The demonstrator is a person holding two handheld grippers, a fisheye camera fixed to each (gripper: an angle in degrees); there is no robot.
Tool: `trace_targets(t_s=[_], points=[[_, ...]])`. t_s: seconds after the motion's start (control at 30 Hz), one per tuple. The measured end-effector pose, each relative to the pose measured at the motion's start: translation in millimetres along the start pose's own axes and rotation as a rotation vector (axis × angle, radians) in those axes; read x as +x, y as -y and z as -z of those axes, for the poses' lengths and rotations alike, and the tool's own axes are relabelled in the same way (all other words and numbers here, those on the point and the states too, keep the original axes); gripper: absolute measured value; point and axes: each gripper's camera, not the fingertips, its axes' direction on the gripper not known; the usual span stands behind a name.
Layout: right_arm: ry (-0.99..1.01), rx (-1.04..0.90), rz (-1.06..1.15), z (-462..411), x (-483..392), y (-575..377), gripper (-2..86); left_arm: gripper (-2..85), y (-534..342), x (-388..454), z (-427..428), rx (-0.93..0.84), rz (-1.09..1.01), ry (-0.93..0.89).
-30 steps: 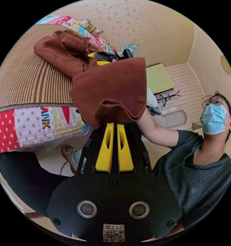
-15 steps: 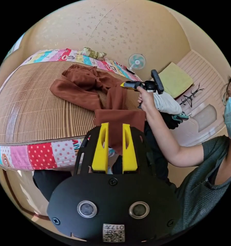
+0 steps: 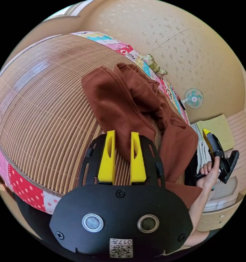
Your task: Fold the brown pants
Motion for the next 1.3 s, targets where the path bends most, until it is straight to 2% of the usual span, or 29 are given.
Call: trace_targets(t_s=[0.13,0.23,0.33,0.4,0.47,0.5,0.53,0.6,0.67,0.8,0.87,0.9,1.0,1.03,1.07,1.13,1.2,1.27,1.3], points=[[0.081,-0.084,-0.007,-24,-1,6,0.9,0.3,-18,-8,48,0.081,-0.105,-0.195],[0.118,-0.117,-0.005,-36,-4,9,0.8,-0.7,-45,-23,101,0.164,-0.143,-0.330],[0.138,-0.125,0.003,-42,-7,14,1.0,-0.6,-87,-35,169,0.314,-0.173,-0.328],[0.166,-0.145,-0.002,-49,-8,18,1.3,-0.1,-114,-37,197,0.370,-0.181,-0.219],[0.205,-0.179,-0.006,-60,-10,23,1.7,1.5,-127,-35,200,0.319,-0.177,-0.058],[0.239,-0.215,0.000,-70,-12,26,2.2,4.8,-126,-33,189,0.228,-0.192,0.010],[0.262,-0.243,0.006,-77,-14,28,2.6,10.2,-121,-30,173,0.123,-0.197,0.028],[0.391,-0.449,0.053,-120,-26,33,4.9,11.2,-117,-25,151,0.010,-0.204,0.017],[0.428,-0.578,0.080,-154,-40,29,9.1,10.1,-121,-16,140,-0.007,-0.210,0.004],[0.338,-0.815,0.194,-220,-87,9,14.0,10.0,-130,12,127,0.013,-0.243,-0.029],[0.229,-0.807,0.267,-225,-108,7,10.0,10.0,-132,21,123,0.012,-0.248,-0.020],[0.297,-0.754,0.345,-214,-123,11,4.3,10.0,-134,25,122,0.012,-0.246,-0.020],[0.572,-0.557,0.393,-174,-139,21,2.3,10.0,-140,28,129,0.031,-0.249,-0.028],[0.593,-0.549,0.391,-172,-139,22,2.1,10.0,-144,28,134,0.046,-0.258,-0.024],[0.569,-0.570,0.365,-174,-137,22,2.1,10.0,-145,29,136,0.054,-0.266,-0.017],[0.383,-0.605,0.296,-183,-126,23,2.6,10.2,-149,32,136,0.053,-0.282,0.049],[0.126,-0.601,0.175,-193,-100,28,6.0,11.0,-151,33,130,0.030,-0.263,0.074],[0.149,-0.634,0.131,-203,-87,29,12.7,11.1,-155,36,126,0.021,-0.270,0.054],[0.232,-0.656,0.125,-210,-83,27,13.5,11.1,-157,39,124,0.024,-0.271,0.050]])
